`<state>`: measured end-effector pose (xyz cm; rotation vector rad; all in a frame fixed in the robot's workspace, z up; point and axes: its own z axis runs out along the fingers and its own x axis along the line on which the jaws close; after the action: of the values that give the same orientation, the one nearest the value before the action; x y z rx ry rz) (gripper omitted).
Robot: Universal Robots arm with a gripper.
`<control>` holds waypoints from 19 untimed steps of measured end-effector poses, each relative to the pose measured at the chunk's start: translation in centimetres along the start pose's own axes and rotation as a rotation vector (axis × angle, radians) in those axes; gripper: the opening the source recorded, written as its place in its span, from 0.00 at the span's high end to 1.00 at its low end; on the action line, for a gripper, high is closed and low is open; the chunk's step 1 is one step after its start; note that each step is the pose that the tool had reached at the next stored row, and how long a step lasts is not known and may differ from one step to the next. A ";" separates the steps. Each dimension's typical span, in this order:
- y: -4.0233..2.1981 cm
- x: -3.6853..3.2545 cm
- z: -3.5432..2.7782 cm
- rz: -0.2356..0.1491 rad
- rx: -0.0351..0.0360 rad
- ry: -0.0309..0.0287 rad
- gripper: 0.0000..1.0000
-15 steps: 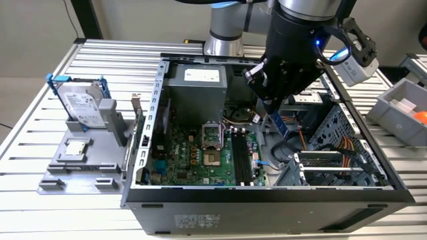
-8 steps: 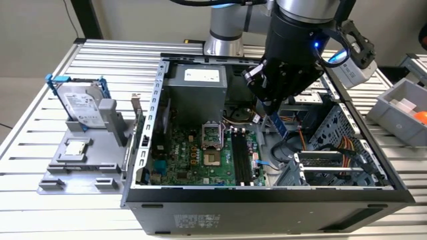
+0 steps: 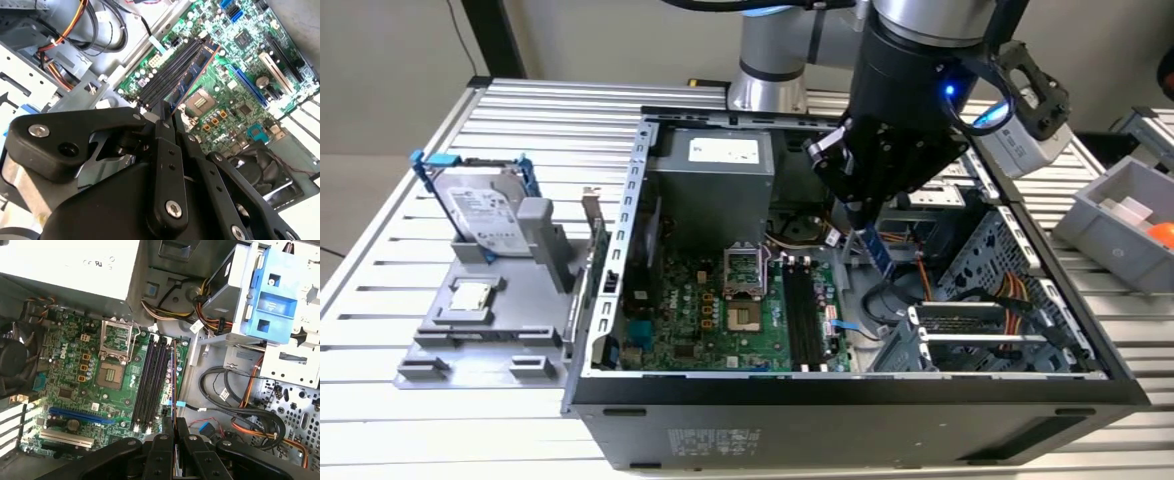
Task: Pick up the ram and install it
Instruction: 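Insert the ram into the slot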
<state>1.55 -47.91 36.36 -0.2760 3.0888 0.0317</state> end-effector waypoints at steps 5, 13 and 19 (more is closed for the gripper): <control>-0.01 0.00 0.01 0.037 -0.0016 -0.0007 1.00; -0.01 0.00 0.08 0.104 -0.0003 -0.0023 1.00; -0.01 0.02 0.50 0.104 -0.0003 -0.0024 1.00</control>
<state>1.55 -47.92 35.86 -0.1153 3.0977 0.0356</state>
